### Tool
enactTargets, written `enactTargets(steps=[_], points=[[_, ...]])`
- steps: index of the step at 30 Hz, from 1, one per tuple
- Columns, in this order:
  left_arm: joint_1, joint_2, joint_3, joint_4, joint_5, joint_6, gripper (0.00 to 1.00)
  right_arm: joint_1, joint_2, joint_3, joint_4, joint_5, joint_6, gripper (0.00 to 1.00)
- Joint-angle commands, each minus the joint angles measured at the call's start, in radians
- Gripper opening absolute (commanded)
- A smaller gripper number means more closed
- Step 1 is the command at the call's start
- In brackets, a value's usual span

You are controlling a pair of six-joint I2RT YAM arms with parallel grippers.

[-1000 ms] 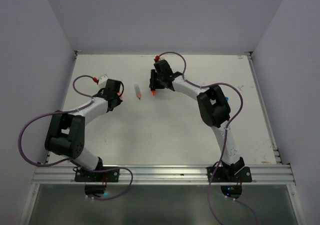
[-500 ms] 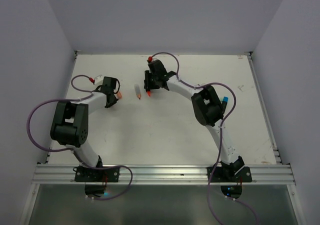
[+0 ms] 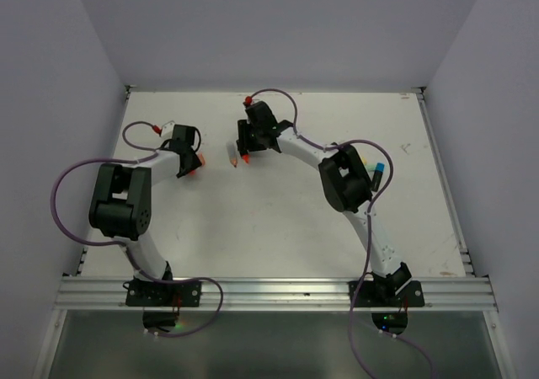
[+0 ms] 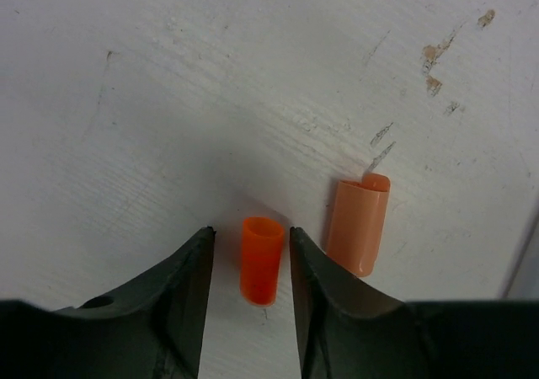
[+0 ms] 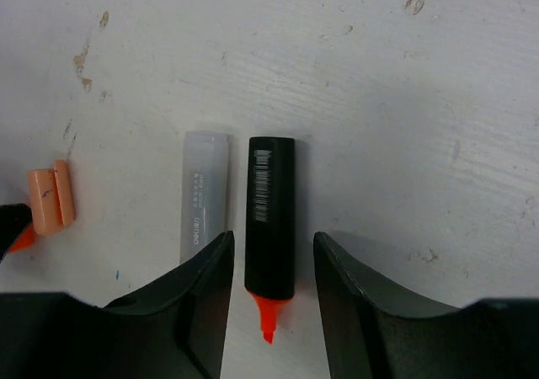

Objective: Open the pen caps

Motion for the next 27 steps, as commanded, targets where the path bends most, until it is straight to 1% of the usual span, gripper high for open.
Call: enactTargets(steps=[1,4,5,9,11,12,13,14,16,17,19,20,22,23,25,27], points=[[0.021,-0.026,0.022,0.029,-0.006,0.008,0.46,0.004,0.009,0.065,-0.013,-0.028,-0.005,0.47],[0.025,-0.043,0.017,0.026,-0.012,0.011,0.51,0.005,0.007,0.072,-0.018,-0.025,-0.004,0.5],[0.025,-0.049,0.014,0.027,-0.013,0.012,0.55,0.004,-0.014,0.059,-0.009,-0.018,-0.004,0.51],[0.027,-0.098,0.007,0.032,-0.009,0.021,0.59,0.002,-0.097,0.009,-0.004,0.023,-0.022,0.58],[0.027,-0.137,0.01,0.027,-0.001,0.022,0.64,-0.012,-0.138,-0.022,-0.008,0.08,-0.05,0.65],[0.027,-0.151,0.008,0.026,0.004,0.021,0.64,-0.024,-0.185,-0.036,-0.01,0.089,-0.059,0.66],[0.027,-0.177,0.008,0.024,0.019,0.021,0.65,-0.036,-0.207,-0.049,-0.015,0.097,-0.076,0.66],[0.027,-0.189,0.004,0.024,0.025,0.022,0.66,-0.064,-0.238,-0.088,-0.025,0.136,-0.085,0.67],[0.027,-0.232,-0.009,0.03,0.031,0.024,0.66,-0.099,-0.325,-0.134,-0.044,0.173,-0.105,0.67],[0.027,-0.246,-0.024,0.032,0.045,0.025,0.67,-0.139,-0.354,-0.195,-0.054,0.183,-0.11,0.67],[0.027,-0.284,-0.038,0.036,0.071,0.021,0.67,-0.179,-0.431,-0.25,-0.074,0.202,-0.131,0.67],[0.025,-0.295,-0.058,0.044,0.114,0.019,0.67,-0.214,-0.446,-0.292,-0.111,0.219,-0.14,0.67],[0.019,-0.333,-0.084,0.081,0.161,0.01,0.68,-0.254,-0.492,-0.333,-0.136,0.264,-0.177,0.66],[0.005,-0.345,-0.113,0.096,0.198,0.008,0.68,-0.263,-0.509,-0.383,-0.14,0.279,-0.186,0.66],[-0.016,-0.381,-0.139,0.13,0.22,-0.004,0.68,-0.292,-0.537,-0.425,-0.14,0.305,-0.202,0.66],[-0.053,-0.417,-0.208,0.199,0.257,-0.021,0.68,-0.314,-0.537,-0.451,-0.159,0.301,-0.202,0.66]])
